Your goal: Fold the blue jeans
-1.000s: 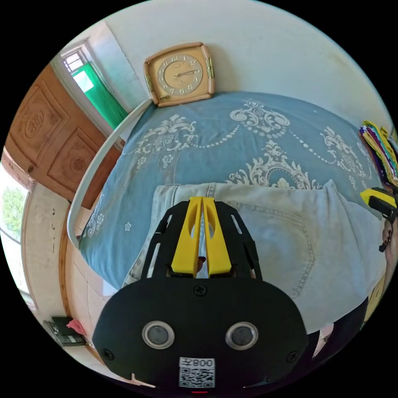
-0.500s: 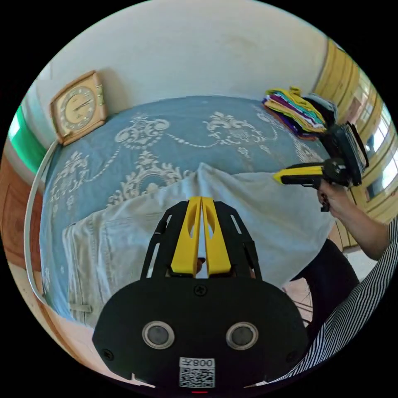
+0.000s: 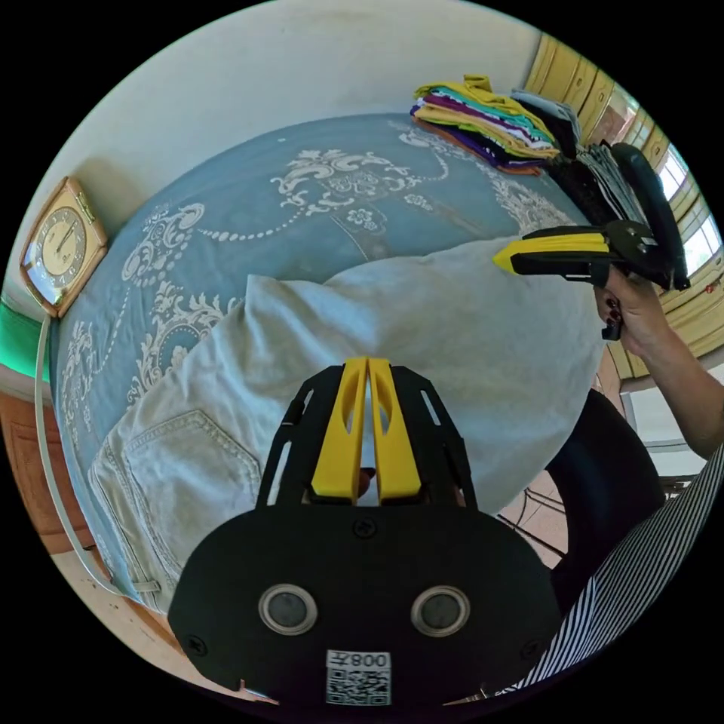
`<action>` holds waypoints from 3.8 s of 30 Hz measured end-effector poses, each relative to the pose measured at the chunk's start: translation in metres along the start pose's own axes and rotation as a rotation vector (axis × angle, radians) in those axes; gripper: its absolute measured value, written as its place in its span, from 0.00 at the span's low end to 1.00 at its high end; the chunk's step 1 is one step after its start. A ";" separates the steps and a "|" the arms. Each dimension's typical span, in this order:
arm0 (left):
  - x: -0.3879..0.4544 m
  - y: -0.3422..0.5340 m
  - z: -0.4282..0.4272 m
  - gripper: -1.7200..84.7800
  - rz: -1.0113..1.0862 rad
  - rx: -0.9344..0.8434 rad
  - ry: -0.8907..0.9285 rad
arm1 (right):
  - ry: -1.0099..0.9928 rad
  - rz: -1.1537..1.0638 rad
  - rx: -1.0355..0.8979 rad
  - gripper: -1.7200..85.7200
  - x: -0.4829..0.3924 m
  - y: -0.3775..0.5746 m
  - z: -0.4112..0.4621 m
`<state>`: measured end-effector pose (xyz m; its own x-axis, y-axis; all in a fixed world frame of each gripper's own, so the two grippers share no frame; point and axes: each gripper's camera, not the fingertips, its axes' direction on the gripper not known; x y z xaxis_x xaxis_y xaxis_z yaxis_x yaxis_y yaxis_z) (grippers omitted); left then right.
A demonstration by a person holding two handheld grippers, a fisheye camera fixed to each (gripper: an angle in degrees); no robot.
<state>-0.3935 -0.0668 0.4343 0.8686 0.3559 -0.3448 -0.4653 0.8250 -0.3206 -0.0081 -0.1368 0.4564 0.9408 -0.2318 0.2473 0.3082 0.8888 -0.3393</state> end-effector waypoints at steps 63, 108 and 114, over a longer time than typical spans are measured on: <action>0.316 -0.268 0.069 0.02 0.132 -0.041 0.010 | -0.070 0.386 0.117 0.02 0.220 0.427 -0.056; 0.701 -0.637 0.166 0.05 0.660 -0.017 0.295 | -0.192 1.068 0.486 0.10 0.440 0.772 -0.110; 0.709 -0.654 0.170 0.08 0.649 -0.041 0.292 | -0.193 1.090 0.481 0.12 0.446 0.770 -0.106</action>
<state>0.5556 -0.2788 0.5497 0.3358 0.6326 -0.6979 -0.8839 0.4677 -0.0013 0.6637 0.4023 0.2095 0.6249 0.7580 0.1869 -0.7572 0.6468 -0.0913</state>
